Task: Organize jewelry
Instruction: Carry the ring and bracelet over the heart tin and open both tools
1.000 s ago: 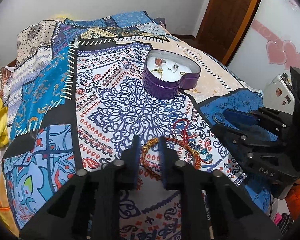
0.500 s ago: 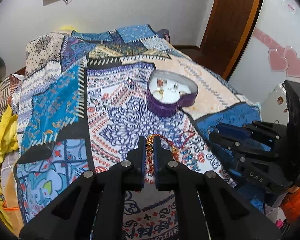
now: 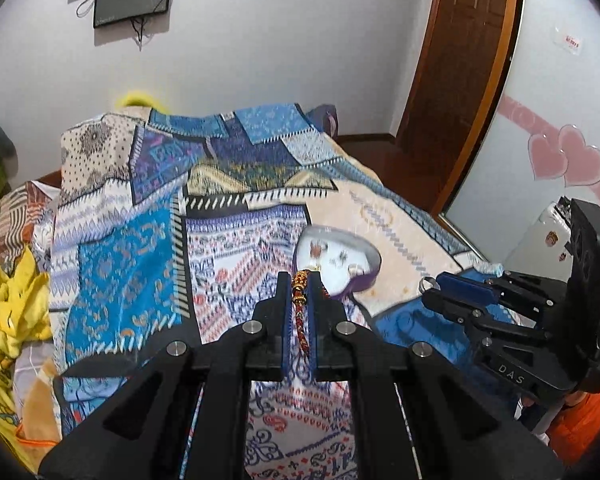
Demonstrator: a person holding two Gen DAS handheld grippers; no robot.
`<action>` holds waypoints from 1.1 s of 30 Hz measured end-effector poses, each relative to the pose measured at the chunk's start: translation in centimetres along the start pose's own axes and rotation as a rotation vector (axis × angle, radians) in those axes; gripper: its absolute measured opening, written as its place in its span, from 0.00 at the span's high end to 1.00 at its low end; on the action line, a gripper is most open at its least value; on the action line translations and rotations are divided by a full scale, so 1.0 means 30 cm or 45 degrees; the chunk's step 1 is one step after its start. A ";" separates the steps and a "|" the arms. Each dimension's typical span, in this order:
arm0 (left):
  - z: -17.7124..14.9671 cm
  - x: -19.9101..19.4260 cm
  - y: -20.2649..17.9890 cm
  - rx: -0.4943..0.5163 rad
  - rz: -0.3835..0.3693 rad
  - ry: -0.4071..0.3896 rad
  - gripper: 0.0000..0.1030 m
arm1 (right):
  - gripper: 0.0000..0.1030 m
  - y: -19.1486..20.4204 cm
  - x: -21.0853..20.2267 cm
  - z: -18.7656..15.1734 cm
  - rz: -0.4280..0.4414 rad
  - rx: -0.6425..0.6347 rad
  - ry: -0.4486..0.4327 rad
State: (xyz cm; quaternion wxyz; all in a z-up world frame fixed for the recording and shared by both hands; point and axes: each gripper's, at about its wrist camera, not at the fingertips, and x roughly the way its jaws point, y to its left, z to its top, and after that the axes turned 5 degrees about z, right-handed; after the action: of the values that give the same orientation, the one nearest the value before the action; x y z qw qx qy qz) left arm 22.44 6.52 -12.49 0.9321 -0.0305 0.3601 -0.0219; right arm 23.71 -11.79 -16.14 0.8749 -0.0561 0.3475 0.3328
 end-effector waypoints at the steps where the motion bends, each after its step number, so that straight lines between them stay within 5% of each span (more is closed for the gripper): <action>1: 0.009 0.001 0.002 -0.004 0.002 -0.011 0.95 | 0.82 -0.004 0.000 0.008 -0.001 0.004 -0.008; 19: 0.123 0.173 0.021 -0.077 -0.043 0.006 0.95 | 0.82 -0.090 0.057 0.123 -0.014 0.035 -0.071; 33: 0.145 0.350 -0.028 -0.065 -0.119 0.092 0.95 | 0.81 -0.143 0.205 0.134 0.065 0.073 0.048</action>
State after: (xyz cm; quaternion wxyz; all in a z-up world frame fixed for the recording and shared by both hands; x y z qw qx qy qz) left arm 33.11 5.20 -16.24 0.9154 -0.0701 0.3923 -0.0575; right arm 31.97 -10.43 -17.65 0.8606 -0.0284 0.3747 0.3438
